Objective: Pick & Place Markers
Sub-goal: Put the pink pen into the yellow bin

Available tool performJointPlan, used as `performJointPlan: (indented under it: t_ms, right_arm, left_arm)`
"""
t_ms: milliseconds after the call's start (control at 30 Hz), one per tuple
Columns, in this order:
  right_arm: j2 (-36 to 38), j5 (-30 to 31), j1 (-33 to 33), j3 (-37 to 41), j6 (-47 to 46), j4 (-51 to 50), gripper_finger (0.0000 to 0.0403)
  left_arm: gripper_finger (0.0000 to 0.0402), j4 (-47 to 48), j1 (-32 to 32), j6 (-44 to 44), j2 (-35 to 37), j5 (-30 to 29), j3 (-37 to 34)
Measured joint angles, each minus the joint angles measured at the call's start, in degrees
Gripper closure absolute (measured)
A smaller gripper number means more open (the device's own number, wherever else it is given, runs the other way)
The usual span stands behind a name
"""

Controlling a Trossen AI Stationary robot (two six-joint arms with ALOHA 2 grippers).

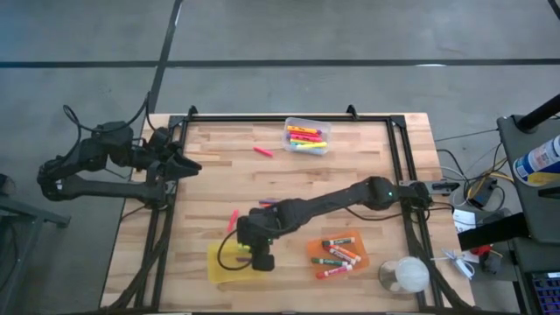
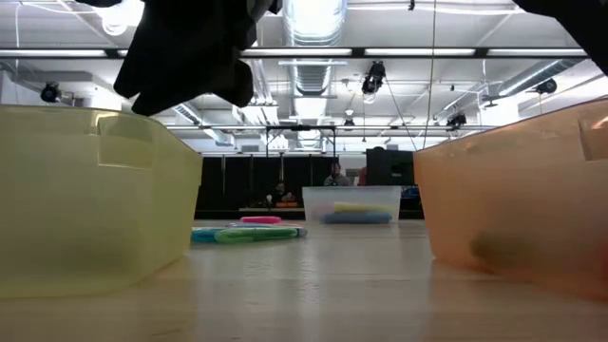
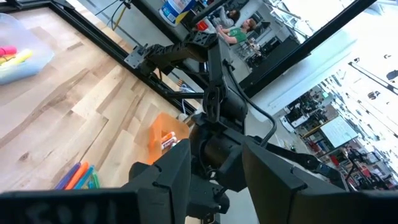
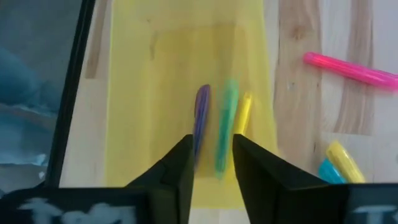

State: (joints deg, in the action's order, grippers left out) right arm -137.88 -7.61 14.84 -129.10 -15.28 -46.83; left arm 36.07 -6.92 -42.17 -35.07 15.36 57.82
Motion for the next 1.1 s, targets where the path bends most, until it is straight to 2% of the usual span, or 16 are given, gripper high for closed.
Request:
performJointPlan:
  t_ms: [233,467,800,1100]
  right_arm:
    - [0.18,0.02,-0.54,-0.99,-1.23,0.24,0.0268]
    - [1.92,0.09,-4.21,-3.74,-5.04,-2.72,0.0281]
    - [2.84,0.11,-10.21,-4.81,0.09,-15.39,0.0298]
    - [2.84,0.06,-14.38,-2.70,4.26,-16.34,0.0296]
  left_arm:
    - [0.0262,0.00,0.01,-0.05,0.00,0.01,0.00]
    - [0.0262,0.00,0.01,-0.52,0.00,0.02,0.00]
    - [0.0262,0.00,0.01,-0.52,0.00,0.01,0.00]
    - [0.0262,0.04,0.01,-0.51,0.07,0.02,0.00]
